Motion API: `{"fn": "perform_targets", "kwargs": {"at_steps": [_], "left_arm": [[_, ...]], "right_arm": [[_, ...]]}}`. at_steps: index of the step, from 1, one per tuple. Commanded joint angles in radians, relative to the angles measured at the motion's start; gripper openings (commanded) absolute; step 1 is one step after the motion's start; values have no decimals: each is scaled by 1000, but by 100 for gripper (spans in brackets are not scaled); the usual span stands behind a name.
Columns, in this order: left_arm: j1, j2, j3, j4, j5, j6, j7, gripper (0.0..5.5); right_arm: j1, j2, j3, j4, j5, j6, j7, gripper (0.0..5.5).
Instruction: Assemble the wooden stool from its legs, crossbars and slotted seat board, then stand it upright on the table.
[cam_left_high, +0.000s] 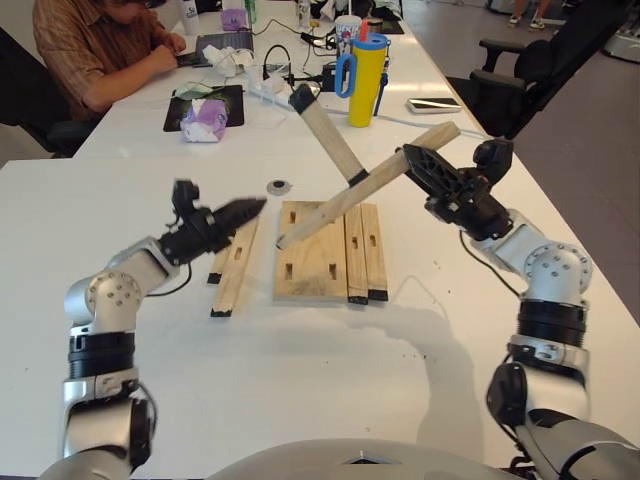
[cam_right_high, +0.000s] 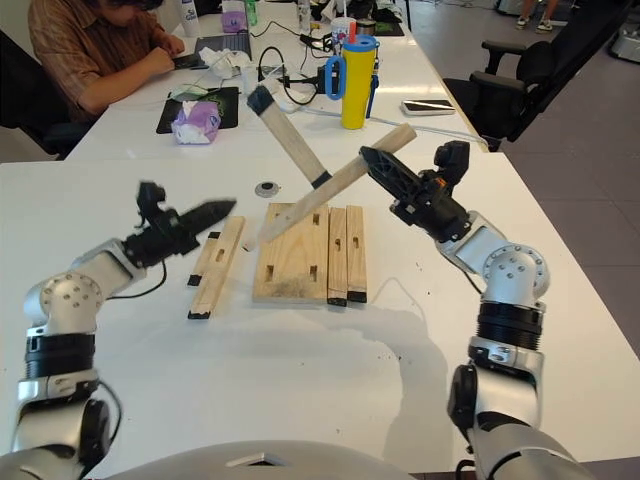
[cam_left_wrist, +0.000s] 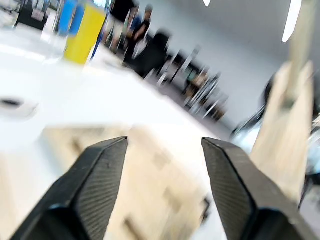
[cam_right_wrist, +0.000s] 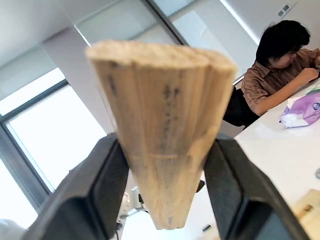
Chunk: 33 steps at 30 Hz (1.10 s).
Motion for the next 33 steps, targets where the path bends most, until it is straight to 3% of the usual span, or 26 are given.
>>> {"fn": "perform_targets", "kwargs": {"at_steps": [1, 9, 21, 26, 33], "left_arm": [[64, 4, -174, -81, 187, -162, -62, 291], [72, -8, -367, 7, 517, -451, -62, 291], [58, 49, -506, 123, 749, -493, -101, 291], [65, 44, -521, 130, 761, -490, -103, 291], [94, 18, -518, 123, 771, -446, -46, 291]], "right_arm": [[-71, -85, 76, 65, -121, -93, 145, 210], [-154, -104, 233, 252, -339, -259, 348, 210], [-267, -83, 315, 411, -534, -455, 436, 210], [-274, -83, 377, 348, -595, -494, 452, 210], [-118, -65, 480, 74, -679, -551, 345, 210]]}}
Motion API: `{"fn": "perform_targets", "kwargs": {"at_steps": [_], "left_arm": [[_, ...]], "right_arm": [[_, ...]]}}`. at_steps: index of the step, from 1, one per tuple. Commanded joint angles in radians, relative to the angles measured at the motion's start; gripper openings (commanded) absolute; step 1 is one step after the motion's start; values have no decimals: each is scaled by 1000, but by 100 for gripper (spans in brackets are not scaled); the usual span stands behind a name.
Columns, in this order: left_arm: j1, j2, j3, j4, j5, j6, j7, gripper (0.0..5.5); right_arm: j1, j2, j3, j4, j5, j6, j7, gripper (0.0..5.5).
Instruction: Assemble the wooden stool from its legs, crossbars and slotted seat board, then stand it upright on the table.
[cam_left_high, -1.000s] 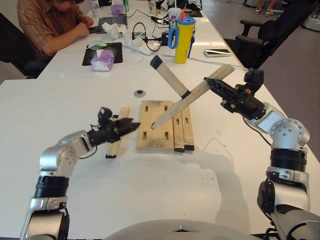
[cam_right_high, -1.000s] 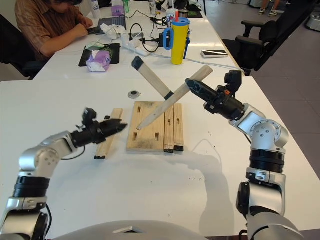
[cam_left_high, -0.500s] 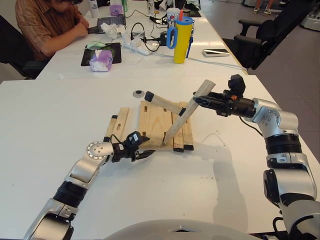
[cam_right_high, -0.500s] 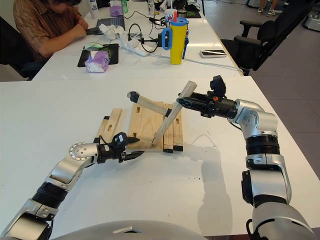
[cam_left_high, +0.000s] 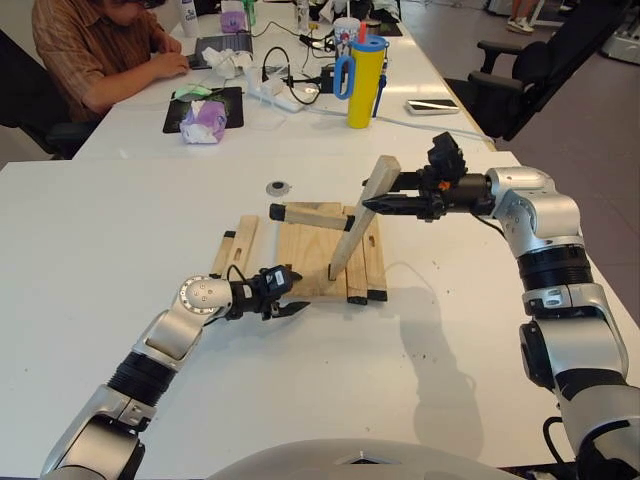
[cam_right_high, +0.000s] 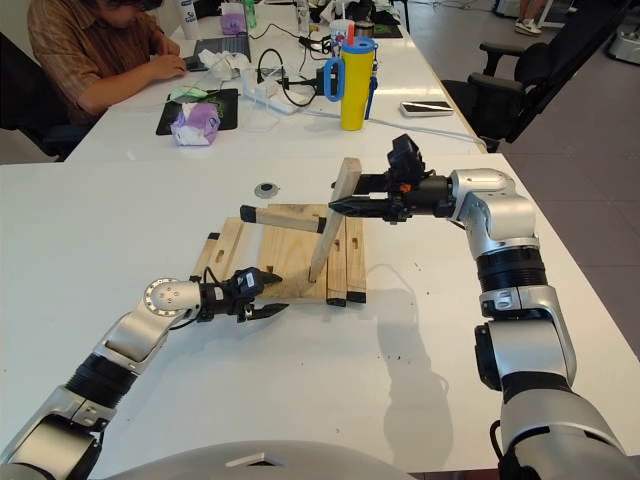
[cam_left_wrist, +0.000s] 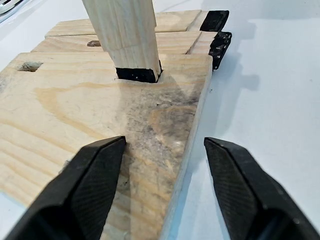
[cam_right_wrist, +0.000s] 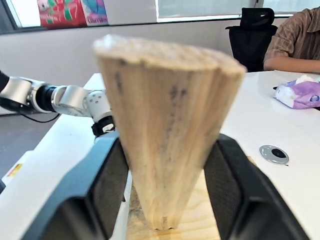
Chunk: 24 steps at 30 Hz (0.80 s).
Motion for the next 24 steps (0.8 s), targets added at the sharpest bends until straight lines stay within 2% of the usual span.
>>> {"fn": "perform_targets", "kwargs": {"at_steps": [1, 5, 9, 10, 15, 21, 24], "left_arm": [[87, -1, -39, 66, 66, 116, 39, 291], [97, -19, -41, 71, 71, 155, 83, 291], [105, -42, -47, 72, 76, 212, 131, 291], [108, -45, -50, 75, 81, 227, 143, 291], [109, -49, -59, 93, 93, 267, 177, 291], [140, -9, -72, 106, 117, 349, 209, 291], [178, 16, -71, 80, 109, 371, 206, 291]], "right_arm": [[138, 3, 79, -139, -100, -34, -88, 210], [198, -6, 121, -194, -116, -34, -103, 210], [199, 5, 104, -190, -113, -54, -166, 210], [187, 8, 96, -194, -101, -51, -175, 246], [153, -11, 85, -204, -117, -48, -193, 317], [237, -235, 74, -235, -199, 17, -127, 317], [298, -276, 42, -227, -206, 30, -163, 317]]}}
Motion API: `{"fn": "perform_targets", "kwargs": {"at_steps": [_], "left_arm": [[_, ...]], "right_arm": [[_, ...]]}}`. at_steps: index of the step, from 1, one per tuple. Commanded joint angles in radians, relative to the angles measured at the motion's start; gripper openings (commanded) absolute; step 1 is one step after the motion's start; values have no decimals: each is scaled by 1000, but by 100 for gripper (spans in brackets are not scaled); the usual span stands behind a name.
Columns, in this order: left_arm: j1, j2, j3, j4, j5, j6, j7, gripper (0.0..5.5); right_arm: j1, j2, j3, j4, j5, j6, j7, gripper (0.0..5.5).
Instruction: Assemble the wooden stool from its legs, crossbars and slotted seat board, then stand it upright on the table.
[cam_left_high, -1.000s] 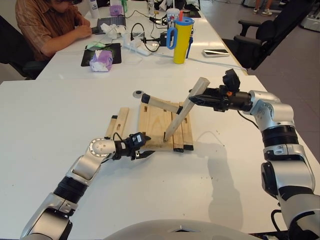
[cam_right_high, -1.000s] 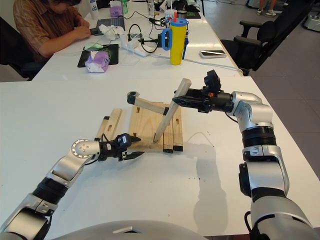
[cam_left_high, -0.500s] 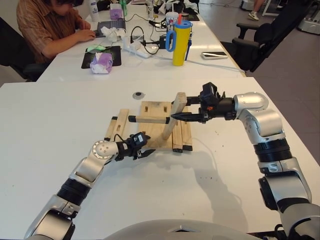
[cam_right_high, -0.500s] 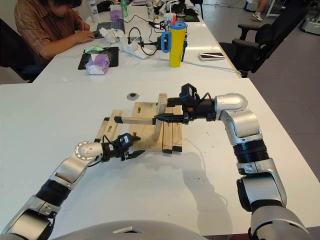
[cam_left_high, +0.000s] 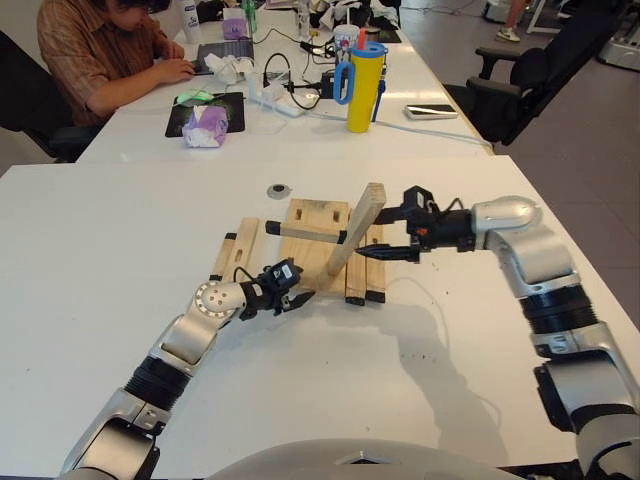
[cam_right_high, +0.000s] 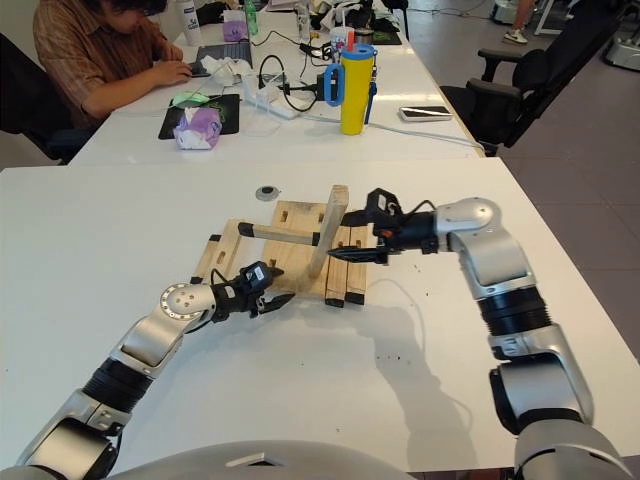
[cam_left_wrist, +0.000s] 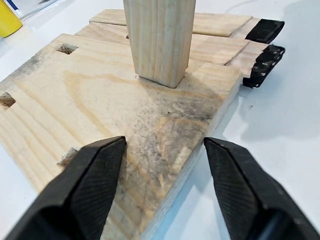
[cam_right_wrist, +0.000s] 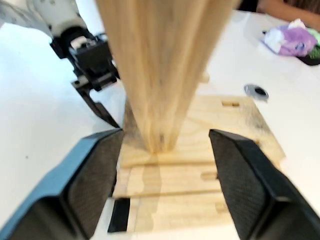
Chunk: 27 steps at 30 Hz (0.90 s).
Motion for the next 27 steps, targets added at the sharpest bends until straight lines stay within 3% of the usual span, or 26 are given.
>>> {"fn": "perform_targets", "kwargs": {"at_steps": [1, 4, 8, 11, 21, 27], "left_arm": [[182, 92, -57, 92, 90, 254, 15, 291], [240, 103, -33, 21, 51, 292, 22, 291], [308, 125, -17, -37, 31, 311, 30, 291], [318, 105, 7, -85, -11, 340, 28, 291], [262, 111, 54, -84, -42, 364, 45, 291], [235, 112, 76, -66, -46, 358, 49, 291]], "right_arm": [[105, -85, -53, -11, -40, 33, -55, 317], [188, 45, -125, -44, -59, 51, -318, 317], [326, 253, -203, -208, 30, 408, -613, 317], [378, 412, -259, -290, 90, 521, -763, 317], [419, 625, -240, -481, 170, 674, -941, 317], [427, 661, -228, -458, 147, 722, -1019, 317]]}}
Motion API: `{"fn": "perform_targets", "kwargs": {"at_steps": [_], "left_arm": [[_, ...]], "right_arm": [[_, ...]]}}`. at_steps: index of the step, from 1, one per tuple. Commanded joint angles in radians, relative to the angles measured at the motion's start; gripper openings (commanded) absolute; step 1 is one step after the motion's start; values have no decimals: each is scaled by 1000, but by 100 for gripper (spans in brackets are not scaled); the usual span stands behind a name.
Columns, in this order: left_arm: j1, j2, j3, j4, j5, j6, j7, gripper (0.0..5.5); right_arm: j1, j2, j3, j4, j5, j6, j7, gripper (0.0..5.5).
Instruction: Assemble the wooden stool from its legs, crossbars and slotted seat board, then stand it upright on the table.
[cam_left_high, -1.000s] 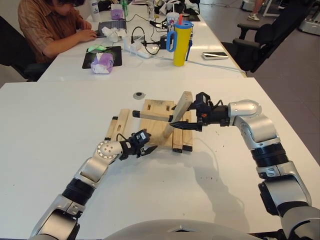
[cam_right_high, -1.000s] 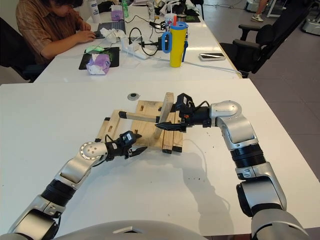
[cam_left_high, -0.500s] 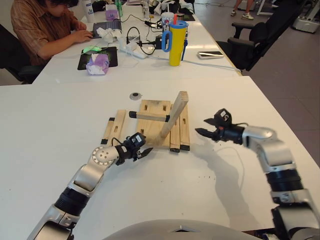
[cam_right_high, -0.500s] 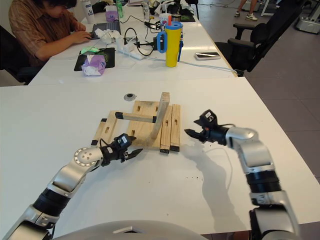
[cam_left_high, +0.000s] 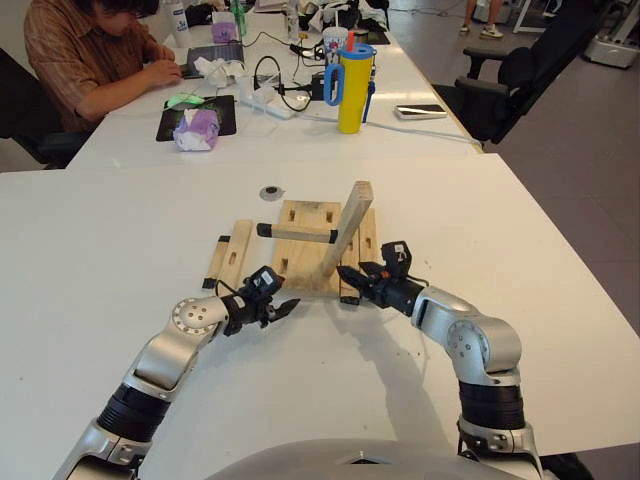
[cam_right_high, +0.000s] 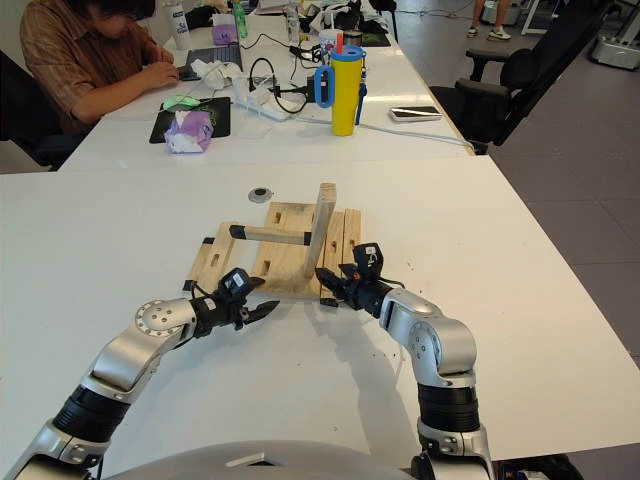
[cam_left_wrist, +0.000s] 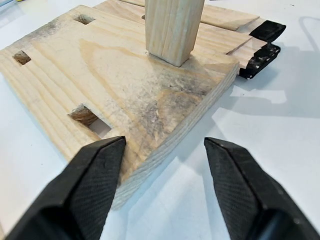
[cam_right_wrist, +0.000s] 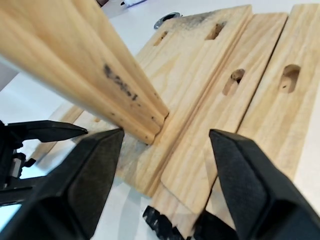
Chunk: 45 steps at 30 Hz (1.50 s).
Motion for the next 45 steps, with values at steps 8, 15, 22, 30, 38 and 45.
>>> {"fn": "perform_targets", "kwargs": {"at_steps": [8, 15, 22, 30, 38, 45], "left_arm": [[92, 47, -5, 147, 50, 164, 20, 291], [97, 26, 6, 145, 47, 160, 60, 291], [66, 15, 67, 141, 21, 139, 82, 291], [27, 9, 94, 160, 8, 135, 70, 291], [10, 37, 31, 145, -1, 147, -22, 291], [8, 79, -3, 130, 21, 156, -60, 291]], "right_arm": [[-9, -42, 28, 53, -58, 190, -127, 317], [-53, -155, 70, 80, -115, 227, -143, 317], [-91, -40, -21, 67, -51, 213, -137, 317], [-101, -43, -37, 47, -91, 164, -164, 317], [-111, -15, -43, 31, -80, 140, -169, 317], [-100, 60, -63, 29, -55, 150, -187, 317]]}}
